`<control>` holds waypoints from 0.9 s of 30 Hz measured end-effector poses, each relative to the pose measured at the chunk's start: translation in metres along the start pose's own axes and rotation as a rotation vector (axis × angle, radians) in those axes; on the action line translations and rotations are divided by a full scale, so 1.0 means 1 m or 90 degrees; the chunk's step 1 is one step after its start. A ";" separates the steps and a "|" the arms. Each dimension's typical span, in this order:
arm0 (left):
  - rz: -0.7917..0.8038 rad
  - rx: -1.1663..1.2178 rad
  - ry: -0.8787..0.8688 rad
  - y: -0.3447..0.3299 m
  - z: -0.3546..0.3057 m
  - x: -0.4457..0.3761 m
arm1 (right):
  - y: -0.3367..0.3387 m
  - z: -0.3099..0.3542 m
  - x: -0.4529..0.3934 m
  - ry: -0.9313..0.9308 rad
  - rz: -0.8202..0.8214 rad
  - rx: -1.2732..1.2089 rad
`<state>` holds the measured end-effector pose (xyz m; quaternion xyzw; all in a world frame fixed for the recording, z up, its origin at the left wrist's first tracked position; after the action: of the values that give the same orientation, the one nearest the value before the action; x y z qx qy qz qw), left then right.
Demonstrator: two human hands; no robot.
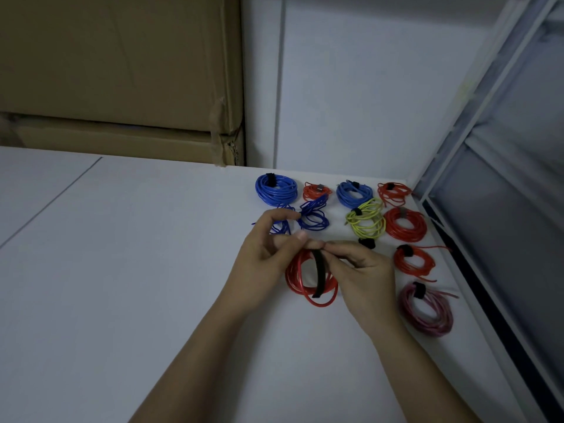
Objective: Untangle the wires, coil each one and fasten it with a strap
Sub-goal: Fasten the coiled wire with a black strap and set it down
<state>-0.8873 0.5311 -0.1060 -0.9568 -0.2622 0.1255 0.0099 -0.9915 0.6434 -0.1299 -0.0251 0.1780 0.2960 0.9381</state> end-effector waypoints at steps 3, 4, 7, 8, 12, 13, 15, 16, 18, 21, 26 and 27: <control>-0.017 0.034 0.033 0.005 0.004 -0.001 | -0.003 0.011 0.003 0.074 0.005 0.033; -0.011 0.030 0.037 0.005 0.005 -0.002 | -0.004 0.014 0.004 0.099 0.003 0.055; -0.002 0.011 0.054 0.005 0.009 -0.003 | -0.005 0.017 0.005 0.129 0.005 0.097; -0.005 0.016 0.068 0.006 0.011 -0.003 | -0.005 0.018 0.005 0.134 0.006 0.101; -0.003 0.037 0.103 0.008 0.015 -0.002 | -0.007 0.025 0.007 0.168 0.016 0.110; -0.005 0.024 0.099 0.008 0.015 -0.003 | -0.007 0.027 0.007 0.180 0.022 0.112; -0.015 -0.038 0.080 0.008 0.013 -0.003 | -0.008 0.028 0.006 0.186 0.029 0.111; -0.019 -0.071 0.069 0.008 0.013 -0.003 | -0.008 0.027 0.006 0.181 0.030 0.107; -0.012 -0.108 0.049 0.005 0.012 -0.002 | -0.007 0.027 0.005 0.169 0.028 0.099; 0.006 -0.178 -0.012 0.000 0.005 0.000 | -0.005 0.026 0.005 0.152 0.031 0.082; -0.006 -0.289 -0.098 0.003 -0.005 0.001 | -0.005 0.023 -0.002 0.080 0.132 0.008; -0.004 -0.284 -0.097 0.003 -0.005 0.001 | -0.005 0.023 -0.002 0.084 0.147 0.019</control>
<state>-0.8837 0.5288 -0.1014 -0.9222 -0.2863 0.1364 -0.2215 -0.9829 0.6419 -0.1075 -0.0100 0.2457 0.3969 0.8843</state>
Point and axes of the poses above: each hand's wrist, its own x-axis away from the middle knuckle, its own y-axis out of the back of the hand, z = x × y, the point moved 7 cm from there along -x, towards the middle knuckle, and after that the axes turned 1 degree about z, right-handed, at the moved point
